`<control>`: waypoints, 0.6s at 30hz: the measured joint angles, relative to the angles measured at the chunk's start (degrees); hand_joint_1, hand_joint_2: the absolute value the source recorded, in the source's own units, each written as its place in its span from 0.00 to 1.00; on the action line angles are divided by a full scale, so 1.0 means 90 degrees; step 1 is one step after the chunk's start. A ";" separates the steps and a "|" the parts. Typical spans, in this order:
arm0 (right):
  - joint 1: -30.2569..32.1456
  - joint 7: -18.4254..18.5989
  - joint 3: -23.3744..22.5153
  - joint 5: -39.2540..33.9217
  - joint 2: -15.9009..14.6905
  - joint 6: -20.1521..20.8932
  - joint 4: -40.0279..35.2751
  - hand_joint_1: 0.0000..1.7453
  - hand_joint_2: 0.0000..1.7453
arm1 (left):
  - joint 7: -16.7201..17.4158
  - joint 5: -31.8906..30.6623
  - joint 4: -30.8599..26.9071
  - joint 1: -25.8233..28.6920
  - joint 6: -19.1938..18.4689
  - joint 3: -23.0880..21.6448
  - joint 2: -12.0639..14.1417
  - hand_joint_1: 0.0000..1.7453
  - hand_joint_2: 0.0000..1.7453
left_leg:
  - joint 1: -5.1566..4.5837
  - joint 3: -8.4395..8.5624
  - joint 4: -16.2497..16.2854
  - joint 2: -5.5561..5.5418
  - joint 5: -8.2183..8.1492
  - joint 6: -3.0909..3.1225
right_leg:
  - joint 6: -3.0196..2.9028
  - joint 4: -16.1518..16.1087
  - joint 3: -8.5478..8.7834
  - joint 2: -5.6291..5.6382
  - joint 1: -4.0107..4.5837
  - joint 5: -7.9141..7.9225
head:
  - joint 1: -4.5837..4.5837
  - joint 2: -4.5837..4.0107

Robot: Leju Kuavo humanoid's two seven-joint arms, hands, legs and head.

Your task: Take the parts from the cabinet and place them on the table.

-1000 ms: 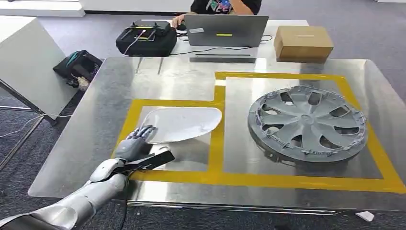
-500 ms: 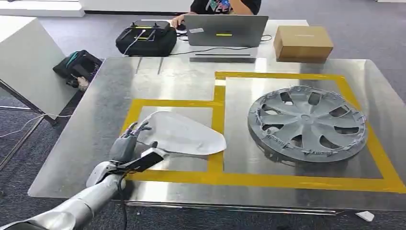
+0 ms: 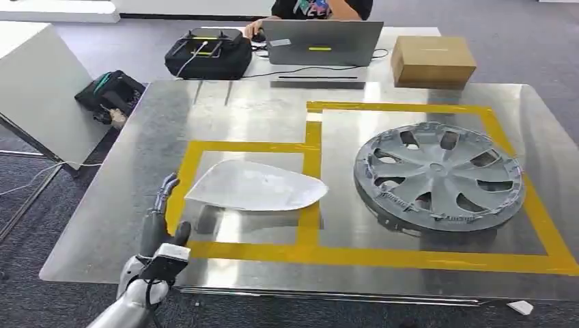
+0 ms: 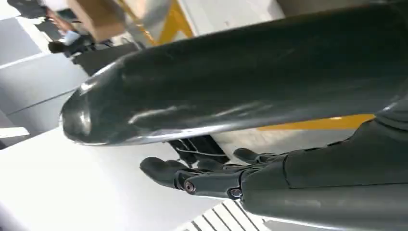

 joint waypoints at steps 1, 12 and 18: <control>0.0000 0.0000 0.0000 0.0000 0.0000 0.0000 0.0000 0.00 0.00 | 0.0000 0.0048 -0.0059 0.0022 -0.0097 -0.0012 0.0005 0.00 0.00 | 0.0000 -0.0001 0.0000 0.0000 0.0000 0.0000 | 0.0000 0.0000 0.0000 -0.0001 0.0000 0.0000 | 0.0002 0.0000; -0.0013 -0.0015 -0.0002 0.0046 0.0000 0.0000 0.0000 0.00 0.00 | -0.0005 0.0747 -0.2029 0.0451 -0.0206 -0.0804 0.0354 0.00 0.00 | 0.0000 -0.0004 0.0000 0.0000 0.0001 0.0000 | 0.0002 -0.0002 -0.0003 0.0003 0.0000 0.0003 | 0.0002 0.0000; -0.0021 -0.0058 -0.0010 0.0005 0.0000 0.0000 0.0000 0.00 0.00 | -0.0005 0.1283 -0.3005 0.0537 -0.1078 -0.1163 0.0556 0.00 0.00 | 0.0000 -0.0005 0.0000 0.0000 0.0001 0.0000 | 0.0002 -0.0002 -0.0003 0.0002 0.0000 0.0003 | 0.0002 0.0000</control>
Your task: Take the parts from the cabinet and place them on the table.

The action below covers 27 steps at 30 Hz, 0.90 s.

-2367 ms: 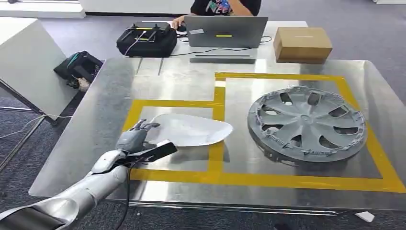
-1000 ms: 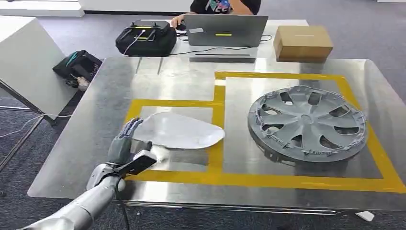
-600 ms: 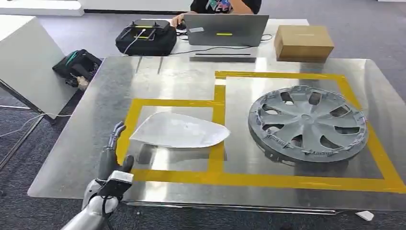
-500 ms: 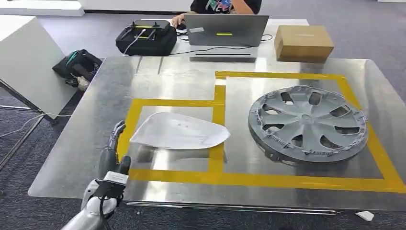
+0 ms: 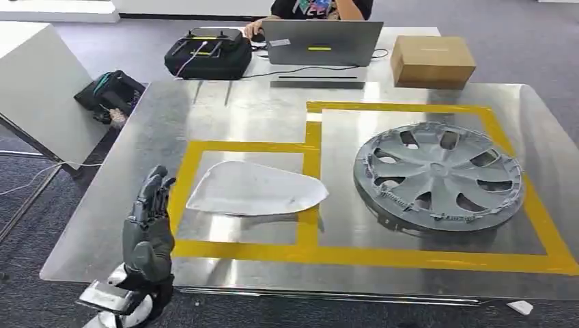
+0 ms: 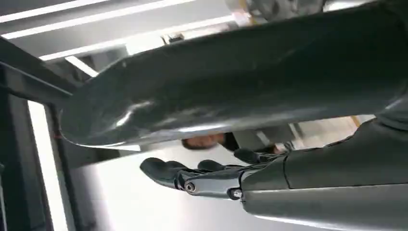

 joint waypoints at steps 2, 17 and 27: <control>-0.0001 -0.0010 -0.0037 -0.0036 0.0000 0.0000 0.0000 0.00 0.00 | 0.0000 0.0320 -0.0381 0.0079 -0.0679 -0.0034 0.0054 0.00 0.00 | 0.0000 0.0000 0.0000 0.0000 0.0000 0.0000 | 0.0000 0.0000 0.0000 0.0001 0.0000 0.0000 | -0.0002 0.0000; -0.0042 -0.0148 -0.0325 -0.0308 -0.0007 -0.0024 -0.0007 0.00 0.00 | 0.0000 0.1186 -0.2255 0.0511 -0.4265 0.1450 -0.0400 0.00 0.00 | 0.0020 0.0027 -0.0083 0.0009 0.0070 0.0173 | 0.0134 -0.0092 0.0043 0.0001 -0.0008 0.0063 | -0.0003 0.0000; -0.0008 0.0187 -0.0415 -0.0189 -0.0080 -0.0034 -0.0017 0.00 0.00 | 0.0000 0.1174 -0.2569 0.0808 -0.4347 0.1982 -0.0660 0.00 0.00 | 0.0133 -0.0034 0.0021 0.0049 0.0097 0.0021 | 0.0305 0.0025 0.0271 -0.0022 -0.0065 -0.0282 | 0.0063 0.0000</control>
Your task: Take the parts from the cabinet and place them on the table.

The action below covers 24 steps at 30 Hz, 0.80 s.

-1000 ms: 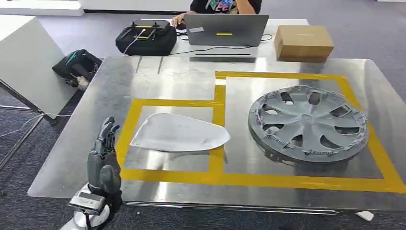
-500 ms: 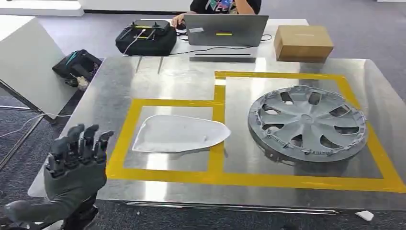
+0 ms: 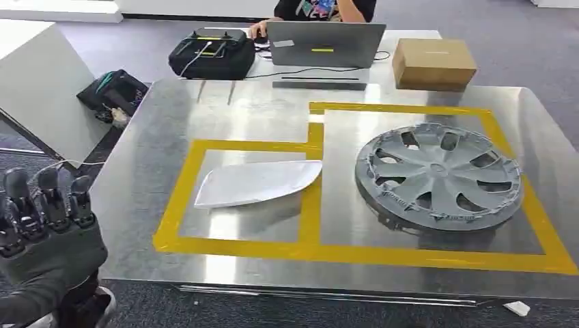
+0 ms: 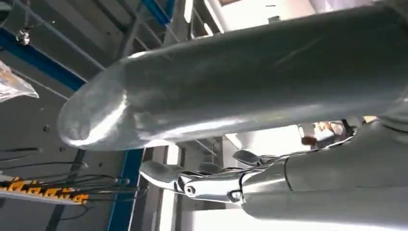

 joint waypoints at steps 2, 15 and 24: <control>-0.0015 0.0017 0.0000 0.0002 0.0019 0.0002 0.0007 0.00 0.00 | 0.0000 0.0002 -0.0085 0.0023 0.0000 0.0060 -0.0024 0.00 0.00 | -0.0050 -0.0050 0.0061 -0.0008 0.0006 -0.0070 | -0.0199 0.0053 0.0000 0.0076 0.0023 -0.0014 | -0.0022 0.0000; 0.0008 -0.0330 -0.0002 0.0065 -0.0019 0.0036 -0.0005 0.00 0.00 | 0.0000 0.0396 -0.0255 0.0630 -0.0461 0.1309 -0.0350 0.00 0.00 | -0.0076 0.0289 0.0406 -0.0007 -0.0589 0.0005 | -0.0518 0.0114 -0.0575 0.0063 0.0159 0.0435 | -0.0053 0.0000; 0.0024 -0.0216 -0.0005 0.0036 -0.0019 0.0049 -0.0002 0.00 0.00 | 0.0000 0.0335 -0.0206 0.0841 -0.0442 0.1680 -0.0505 0.00 0.00 | -0.0118 0.0240 -0.0056 0.0033 -0.0258 0.0218 | -0.0222 0.1162 -0.1011 0.0024 0.0138 -0.0378 | 0.0017 0.0000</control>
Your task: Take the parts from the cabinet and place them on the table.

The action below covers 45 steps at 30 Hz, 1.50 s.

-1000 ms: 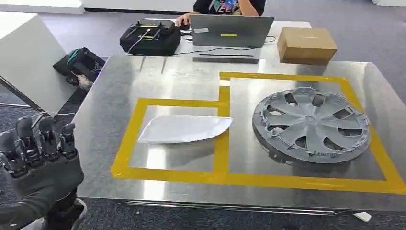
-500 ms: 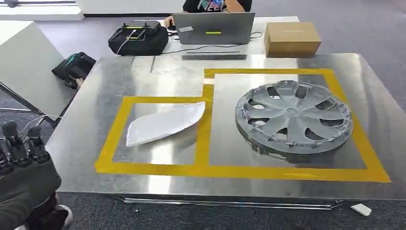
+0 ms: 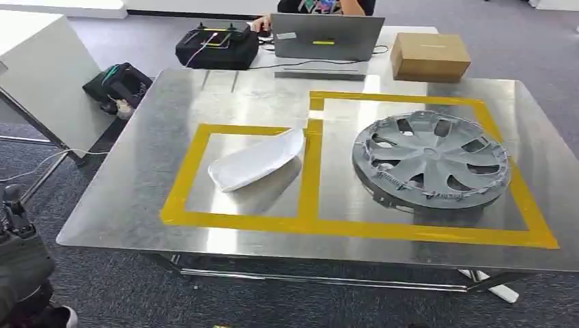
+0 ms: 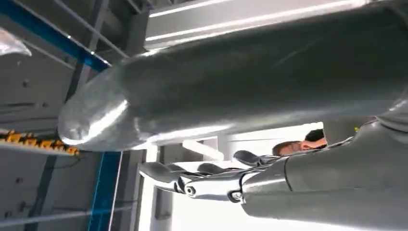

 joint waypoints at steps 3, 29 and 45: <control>0.0005 0.0416 0.0000 0.0036 0.0000 0.0002 0.0000 0.00 0.00 | 0.0000 -0.0075 0.0019 0.0071 0.0231 0.0039 0.0010 0.00 0.00 | -0.0017 -0.0185 0.0008 0.0004 0.0136 -0.0005 | 0.0026 0.0732 -0.0052 0.0001 0.0007 -0.0286 | -0.0005 0.0000; -0.0131 0.0360 -0.0780 -0.0952 0.0068 0.0160 -0.0002 0.00 0.00 | 0.0000 -0.1066 0.0355 -0.0504 0.2383 -0.1234 0.0911 0.00 0.00 | 0.0010 0.0181 -0.0085 -0.0008 -0.0092 -0.0015 | -0.0017 -0.0871 0.0368 -0.0002 0.0013 0.0481 | -0.0034 0.0000; -0.0171 0.0391 -0.0770 -0.0503 -0.0024 0.0124 -0.0010 0.00 0.00 | 0.0000 -0.0792 0.0559 -0.0771 0.2421 -0.1618 0.1005 0.00 0.00 | -0.0041 -0.0711 0.0703 -0.0017 -0.0290 -0.0322 | -0.0350 -0.1420 0.1221 -0.0027 0.0030 0.0462 | -0.0105 0.0000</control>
